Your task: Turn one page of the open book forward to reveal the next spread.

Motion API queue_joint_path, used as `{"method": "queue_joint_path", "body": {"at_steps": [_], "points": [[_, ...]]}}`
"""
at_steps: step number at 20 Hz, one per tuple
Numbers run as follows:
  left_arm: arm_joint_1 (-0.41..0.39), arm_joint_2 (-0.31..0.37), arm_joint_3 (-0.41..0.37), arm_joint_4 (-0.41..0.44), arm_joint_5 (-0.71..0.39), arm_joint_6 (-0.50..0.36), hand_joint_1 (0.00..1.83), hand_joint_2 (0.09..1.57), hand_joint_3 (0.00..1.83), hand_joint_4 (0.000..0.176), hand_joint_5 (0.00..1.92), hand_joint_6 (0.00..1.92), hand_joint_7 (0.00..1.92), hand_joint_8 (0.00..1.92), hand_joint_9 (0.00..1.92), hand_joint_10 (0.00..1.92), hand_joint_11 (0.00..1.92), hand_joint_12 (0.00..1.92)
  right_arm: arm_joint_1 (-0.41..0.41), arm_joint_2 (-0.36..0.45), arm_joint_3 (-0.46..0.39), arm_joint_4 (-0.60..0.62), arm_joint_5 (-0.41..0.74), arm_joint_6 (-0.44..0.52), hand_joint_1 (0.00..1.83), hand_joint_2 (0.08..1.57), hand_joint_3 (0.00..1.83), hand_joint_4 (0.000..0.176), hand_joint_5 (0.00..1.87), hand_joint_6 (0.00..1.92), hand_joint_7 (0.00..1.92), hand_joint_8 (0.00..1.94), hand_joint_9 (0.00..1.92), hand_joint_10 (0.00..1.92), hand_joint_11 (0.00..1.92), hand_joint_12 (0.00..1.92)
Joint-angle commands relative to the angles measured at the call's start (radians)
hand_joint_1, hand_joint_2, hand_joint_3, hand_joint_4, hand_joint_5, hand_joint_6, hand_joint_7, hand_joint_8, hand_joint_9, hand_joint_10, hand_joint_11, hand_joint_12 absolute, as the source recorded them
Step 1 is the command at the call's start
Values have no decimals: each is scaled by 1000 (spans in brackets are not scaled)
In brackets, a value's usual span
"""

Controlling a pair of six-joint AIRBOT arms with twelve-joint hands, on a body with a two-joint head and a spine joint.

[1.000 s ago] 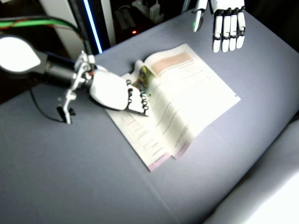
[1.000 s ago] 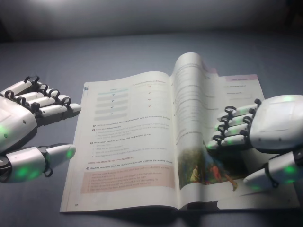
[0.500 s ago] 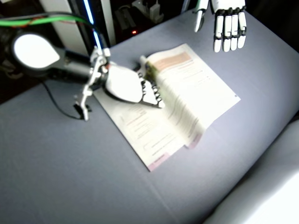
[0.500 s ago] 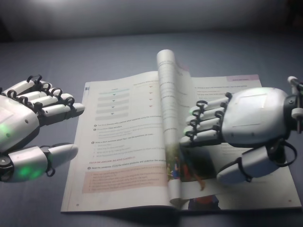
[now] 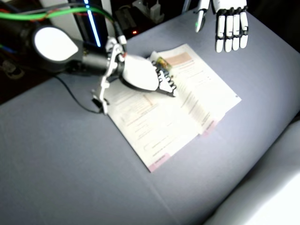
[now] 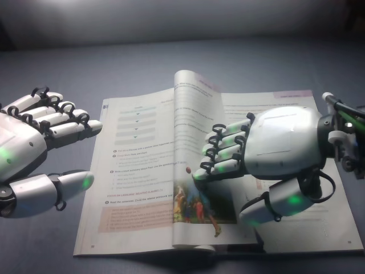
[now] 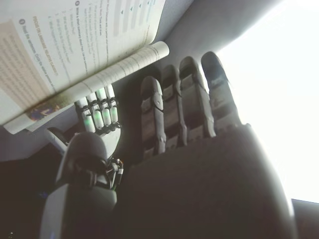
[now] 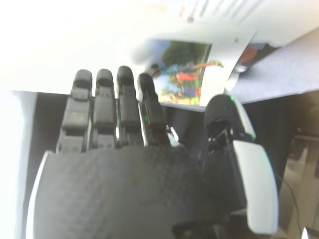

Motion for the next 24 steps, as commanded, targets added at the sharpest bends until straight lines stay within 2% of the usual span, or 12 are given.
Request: {"method": "queue_joint_path", "body": {"at_steps": [1,2,3,4,5,7,12,17,18,20,22,24], "points": [[-8,4,3,0,-133,-3,0,1354,1,41,330,3,308,3,237,1,0,337,18,-2,4,33,49,1,0,1305,0,0,228,15,247,8,190,15,125,61],[-8,5,4,-3,-136,-3,0,1354,1,41,330,3,308,3,237,1,0,337,19,-9,7,32,50,1,0,1305,0,0,228,15,247,8,190,15,125,61],[-8,7,4,-7,-139,-3,0,1353,0,75,304,0,303,0,225,0,0,314,21,-16,9,28,51,1,0,1297,0,0,213,7,218,3,186,11,116,58],[-8,10,4,-10,-140,-3,0,1342,0,97,284,0,294,0,225,0,0,312,23,-24,10,20,51,1,0,1299,0,0,214,7,207,0,177,6,101,52],[-8,12,4,-13,-142,-3,0,1336,0,89,282,1,290,0,226,1,0,313,26,-32,11,13,51,1,0,1301,0,0,200,1,194,0,166,0,78,42],[-8,13,5,-16,-147,-3,0,1325,0,114,265,1,284,1,218,1,0,316,34,-43,14,5,51,1,0,1299,0,0,186,12,192,14,170,16,83,45],[-8,13,5,-17,-152,-3,0,1322,0,132,265,1,295,4,234,4,0,342,52,-75,37,3,50,1,0,1293,2,0,225,13,201,13,168,14,82,45],[-8,13,5,-17,-153,-3,0,1307,0,112,288,4,301,2,236,2,0,315,57,-109,58,11,50,1,0,1307,6,0,158,0,171,1,154,2,88,49],[-8,13,5,-17,-153,-3,0,1308,0,114,284,2,293,0,224,0,0,315,58,-117,63,11,50,1,0,1303,4,0,136,0,157,0,143,0,77,45],[-8,14,7,-17,-153,-3,0,1314,0,102,299,2,309,1,234,2,0,337,62,-133,72,11,50,1,0,1289,0,0,157,10,178,9,169,10,100,54],[-9,14,8,-17,-157,-3,0,1322,1,102,279,2,289,2,214,2,0,280,67,-147,78,11,50,1,0,1292,0,0,152,7,168,6,152,3,65,38],[-9,14,9,-17,-160,-3,0,1328,2,110,285,3,294,3,211,2,0,248,72,-160,80,11,50,1,0,1297,1,0,167,11,185,11,173,10,80,45]]}}
